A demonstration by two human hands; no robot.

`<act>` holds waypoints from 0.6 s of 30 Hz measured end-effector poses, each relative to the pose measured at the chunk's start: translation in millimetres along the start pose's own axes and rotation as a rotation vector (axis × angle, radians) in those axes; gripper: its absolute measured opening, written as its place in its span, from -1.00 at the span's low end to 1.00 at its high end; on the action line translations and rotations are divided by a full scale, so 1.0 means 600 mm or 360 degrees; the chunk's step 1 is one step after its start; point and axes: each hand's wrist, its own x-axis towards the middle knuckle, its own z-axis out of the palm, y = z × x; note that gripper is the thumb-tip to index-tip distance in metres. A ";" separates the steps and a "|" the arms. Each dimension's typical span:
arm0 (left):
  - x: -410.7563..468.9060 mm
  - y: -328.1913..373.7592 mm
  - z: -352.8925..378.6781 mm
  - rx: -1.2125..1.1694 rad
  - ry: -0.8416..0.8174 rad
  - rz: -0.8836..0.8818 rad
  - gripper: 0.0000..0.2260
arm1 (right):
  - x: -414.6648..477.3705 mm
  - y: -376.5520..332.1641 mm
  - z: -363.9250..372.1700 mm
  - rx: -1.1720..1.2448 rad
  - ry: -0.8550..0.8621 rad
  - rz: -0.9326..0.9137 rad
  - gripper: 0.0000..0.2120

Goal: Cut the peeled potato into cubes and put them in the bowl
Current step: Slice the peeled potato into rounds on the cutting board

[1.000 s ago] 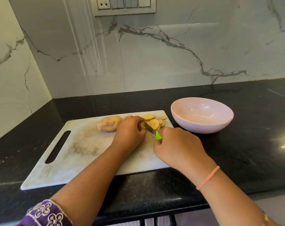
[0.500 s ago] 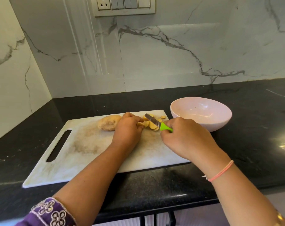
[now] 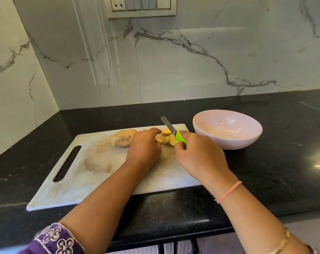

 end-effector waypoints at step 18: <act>0.024 -0.079 -0.097 0.0048 -0.0191 -0.0431 -0.53 | 0.011 -0.011 0.068 0.0168 -0.0179 -0.0116 -0.57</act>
